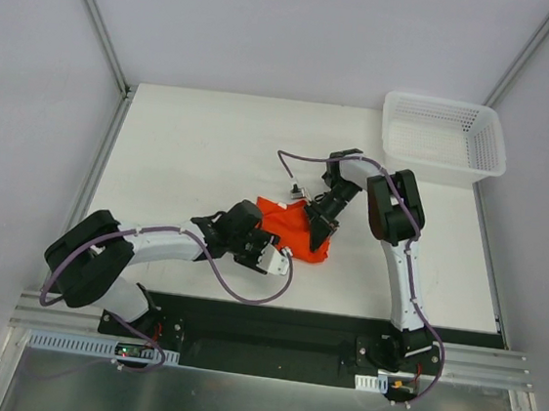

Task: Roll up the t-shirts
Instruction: Roll the T-shirt to the center of the board.

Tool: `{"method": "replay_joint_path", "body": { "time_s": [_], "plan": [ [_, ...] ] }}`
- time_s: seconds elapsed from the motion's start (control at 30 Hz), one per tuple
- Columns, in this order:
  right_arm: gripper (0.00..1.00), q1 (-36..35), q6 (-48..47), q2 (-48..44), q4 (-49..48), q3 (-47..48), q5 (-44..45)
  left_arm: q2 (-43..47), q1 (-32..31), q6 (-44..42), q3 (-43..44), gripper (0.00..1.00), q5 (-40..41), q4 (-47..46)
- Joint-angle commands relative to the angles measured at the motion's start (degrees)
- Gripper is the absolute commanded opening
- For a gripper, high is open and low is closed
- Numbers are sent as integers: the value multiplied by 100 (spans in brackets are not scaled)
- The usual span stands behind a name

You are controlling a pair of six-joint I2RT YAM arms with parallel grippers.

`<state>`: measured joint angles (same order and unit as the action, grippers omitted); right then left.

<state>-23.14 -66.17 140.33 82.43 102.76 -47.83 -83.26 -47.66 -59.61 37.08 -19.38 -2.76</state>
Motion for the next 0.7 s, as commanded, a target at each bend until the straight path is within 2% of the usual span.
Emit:
{"method": "replay_joint_path", "body": {
  "time_s": [0.0, 0.17, 0.2, 0.23, 0.67],
  "plan": [
    [1, -24, -335, 293, 1081, 279, 160, 196, -33, -129, 54, 48, 242, -374],
    [0, -33, -370, 372, 1187, 402, 143, 618, -33, -42, 27, 52, 4, -277],
    [1, -24, -370, 389, 1222, 420, 143, 618, -33, -41, 36, 59, 48, -277],
    [1, -24, -370, 416, 1231, 429, 143, 575, -33, -59, 19, 60, 109, -269],
    [1, -33, -335, 451, 1249, 482, 151, -515, 2, -270, 273, 57, 627, 188]
  ]
}}
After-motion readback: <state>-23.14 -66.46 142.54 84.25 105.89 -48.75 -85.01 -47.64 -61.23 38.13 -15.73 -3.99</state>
